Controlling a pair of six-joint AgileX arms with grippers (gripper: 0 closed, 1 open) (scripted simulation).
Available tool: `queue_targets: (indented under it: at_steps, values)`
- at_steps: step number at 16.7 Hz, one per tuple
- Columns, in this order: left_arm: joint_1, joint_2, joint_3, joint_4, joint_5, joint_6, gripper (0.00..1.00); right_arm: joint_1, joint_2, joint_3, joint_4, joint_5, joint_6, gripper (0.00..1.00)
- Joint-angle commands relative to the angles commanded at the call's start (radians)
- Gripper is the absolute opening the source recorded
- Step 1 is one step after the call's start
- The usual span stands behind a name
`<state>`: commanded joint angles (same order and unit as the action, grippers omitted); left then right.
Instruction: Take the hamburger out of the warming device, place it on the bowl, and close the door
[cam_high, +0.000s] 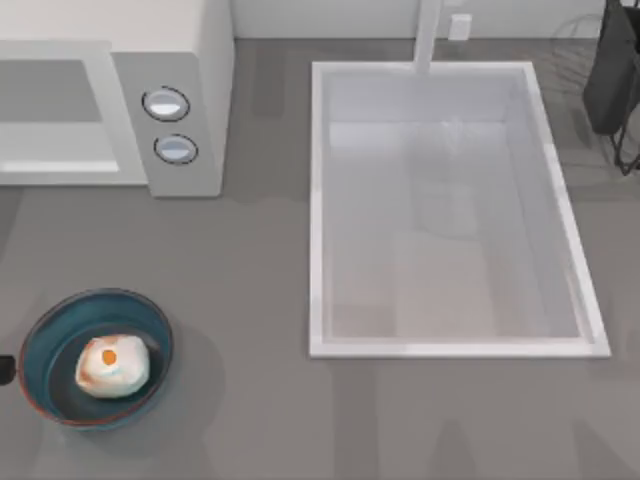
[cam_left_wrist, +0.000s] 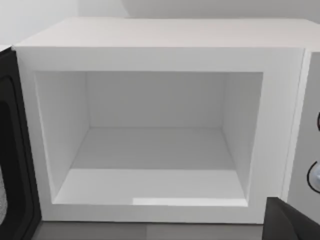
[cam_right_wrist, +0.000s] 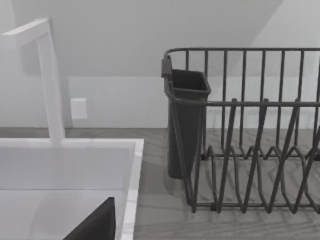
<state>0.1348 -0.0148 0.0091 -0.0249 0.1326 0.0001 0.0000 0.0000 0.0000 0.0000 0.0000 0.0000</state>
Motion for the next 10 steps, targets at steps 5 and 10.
queue_targets:
  at_steps: [5,10]
  values:
    - [0.05,-0.08,0.036,-0.115,0.05,-0.001,0.0,0.0,0.0,0.0,0.0,0.0,0.0,1.0]
    - [0.084,-0.157,0.071,-0.227,0.084,-0.002,0.0,0.0,0.0,0.0,0.0,0.0,0.0,1.0]
